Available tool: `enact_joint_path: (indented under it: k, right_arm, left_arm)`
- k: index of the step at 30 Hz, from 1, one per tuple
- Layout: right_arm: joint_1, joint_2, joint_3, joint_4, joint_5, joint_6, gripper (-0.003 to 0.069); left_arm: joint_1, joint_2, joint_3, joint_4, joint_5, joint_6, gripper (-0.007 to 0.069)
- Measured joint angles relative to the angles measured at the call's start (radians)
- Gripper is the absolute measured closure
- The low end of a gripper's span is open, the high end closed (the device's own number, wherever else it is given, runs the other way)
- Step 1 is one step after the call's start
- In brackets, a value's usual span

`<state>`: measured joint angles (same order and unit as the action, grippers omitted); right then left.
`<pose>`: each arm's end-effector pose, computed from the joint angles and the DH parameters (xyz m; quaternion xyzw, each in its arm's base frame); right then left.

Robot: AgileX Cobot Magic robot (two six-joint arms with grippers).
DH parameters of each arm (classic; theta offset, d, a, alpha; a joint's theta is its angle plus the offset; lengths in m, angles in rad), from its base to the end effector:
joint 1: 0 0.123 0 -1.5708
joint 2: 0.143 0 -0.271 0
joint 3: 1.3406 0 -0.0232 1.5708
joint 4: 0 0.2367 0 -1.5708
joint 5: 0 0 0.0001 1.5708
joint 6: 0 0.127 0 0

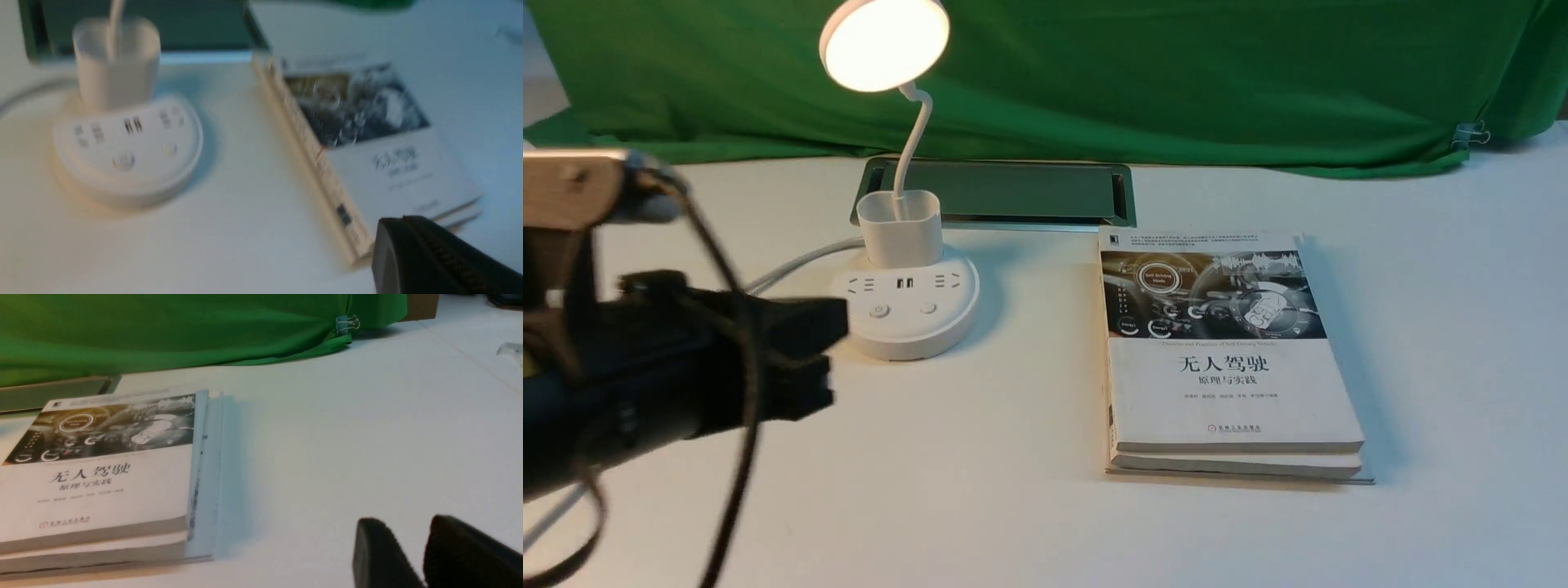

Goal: Turn on the desk lamp on the white desktop with your hand.

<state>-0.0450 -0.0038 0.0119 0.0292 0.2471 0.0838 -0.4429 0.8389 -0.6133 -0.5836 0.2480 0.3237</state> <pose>0.0909 -0.0032 0.1811 0.0577 0.7617 0.0244 0.6449 0.1782 -0.1036 0.2958 0.1191 0.8088 -0.2457 0.5209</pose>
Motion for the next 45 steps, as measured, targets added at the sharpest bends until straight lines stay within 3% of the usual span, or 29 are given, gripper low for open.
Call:
enact_joint_path:
  k: [7,13,18,24,26,30,33,36,40,45]
  right_arm:
    - [0.0,0.0,0.0,0.0,0.0,-0.001,0.0421]
    - [0.0,0.0,0.0,0.0,0.0,-0.001,0.0421]
    - [0.0,0.0,0.0,0.0,0.0,-0.001,0.0421]
    - [0.0,0.0,0.0,0.0,0.0,-0.001,0.0421]
    - [0.0,0.0,0.0,0.0,0.0,-0.001,0.0421]
    - [0.0,0.0,0.0,0.0,0.0,0.0,0.0421]
    - [0.0,0.0,0.0,0.0,0.0,-0.001,0.0421]
    - [0.0,0.0,0.0,0.0,0.0,-0.001,0.042]
    - [0.0,0.0,0.0,0.0,0.001,-0.001,0.0419]
    - [0.0,0.0,0.0,0.0,0.001,-0.001,0.0419]
  left_arm:
    - [0.0,-0.298,0.126,0.146,-0.028,0.016,0.0623]
    - [-0.001,-0.365,0.184,0.171,-0.01,0.016,0.0623]
    - [-0.001,-0.368,0.201,0.262,0.037,0.016,0.0623]
    - [0.052,-0.466,0.338,0.434,-0.233,-0.036,0.0623]
    - [0.133,-0.546,0.418,0.458,-0.362,-0.063,0.0623]
    - [0.267,-0.679,0.518,0.488,-0.417,-0.089,0.0623]
    - [0.357,-0.798,0.598,0.502,-0.391,-0.155,0.0623]
    - [0.381,-0.834,0.616,0.505,-0.336,-0.23,0.0623]
    - [0.383,-0.838,0.617,0.526,-0.173,-0.324,0.0623]
    - [0.383,-0.838,0.618,0.526,-0.012,-0.349,0.0623]
